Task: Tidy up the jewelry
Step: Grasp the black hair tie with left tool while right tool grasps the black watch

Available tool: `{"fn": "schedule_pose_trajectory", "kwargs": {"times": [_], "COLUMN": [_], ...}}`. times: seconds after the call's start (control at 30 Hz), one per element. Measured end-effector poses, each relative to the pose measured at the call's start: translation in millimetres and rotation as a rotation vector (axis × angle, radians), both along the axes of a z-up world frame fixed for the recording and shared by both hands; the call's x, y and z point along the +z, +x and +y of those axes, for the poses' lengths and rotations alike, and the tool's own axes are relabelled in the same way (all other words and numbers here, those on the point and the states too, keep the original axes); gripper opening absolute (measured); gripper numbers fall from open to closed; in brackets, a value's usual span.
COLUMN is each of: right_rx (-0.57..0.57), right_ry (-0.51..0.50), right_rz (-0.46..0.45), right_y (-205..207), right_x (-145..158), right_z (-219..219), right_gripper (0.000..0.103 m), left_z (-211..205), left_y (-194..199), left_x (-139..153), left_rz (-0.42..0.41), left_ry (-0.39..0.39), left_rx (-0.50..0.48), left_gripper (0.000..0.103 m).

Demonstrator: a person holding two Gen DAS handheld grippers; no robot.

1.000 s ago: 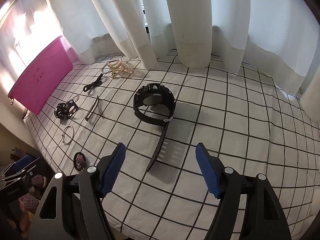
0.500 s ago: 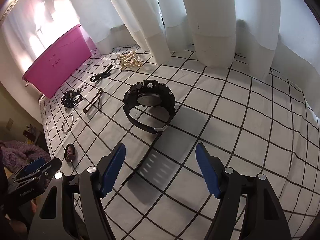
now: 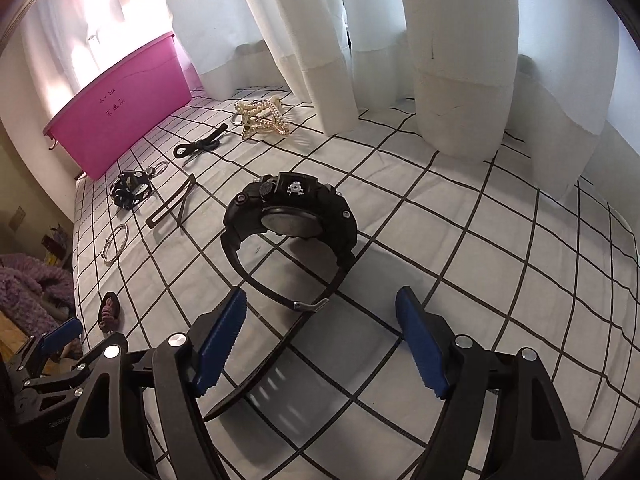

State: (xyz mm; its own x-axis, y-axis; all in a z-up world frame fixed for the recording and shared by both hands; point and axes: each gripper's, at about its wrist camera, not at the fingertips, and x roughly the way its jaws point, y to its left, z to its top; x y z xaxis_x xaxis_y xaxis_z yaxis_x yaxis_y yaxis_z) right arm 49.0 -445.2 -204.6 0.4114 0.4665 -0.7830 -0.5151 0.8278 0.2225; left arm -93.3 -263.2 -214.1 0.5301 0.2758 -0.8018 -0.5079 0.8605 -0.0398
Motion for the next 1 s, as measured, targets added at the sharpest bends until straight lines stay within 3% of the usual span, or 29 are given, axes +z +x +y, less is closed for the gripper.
{"fn": "schedule_pose_trajectory", "kwargs": {"times": [0.53, 0.7, 0.87, 0.97, 1.0], "right_rx": [0.079, 0.087, 0.11, 0.11, 0.11], "right_ry": [-0.175, -0.167, -0.164, -0.152, -0.152], "right_rz": [-0.075, -0.082, -0.088, -0.106, -0.107], "right_y": [22.9, 29.5, 24.6, 22.2, 21.8], "right_x": [-4.8, -5.0, -3.7, -1.3, -1.3], "right_z": [58.6, 64.3, 58.5, 52.0, 50.7], "right_gripper": [0.085, 0.085, 0.082, 0.067, 0.067], "left_z": [2.6, 0.3, -2.6, -3.8, -3.9], "left_y": [24.1, 23.6, 19.0, 16.1, 15.3], "left_x": [-5.1, -6.0, -6.4, -4.8, -4.0], "left_rz": [0.006, -0.02, -0.038, -0.051, -0.055], "left_ry": [0.048, 0.064, 0.072, 0.079, 0.081], "left_rx": [0.013, 0.019, 0.03, 0.033, 0.034], "left_gripper": [0.097, 0.097, 0.095, 0.085, 0.079]}}
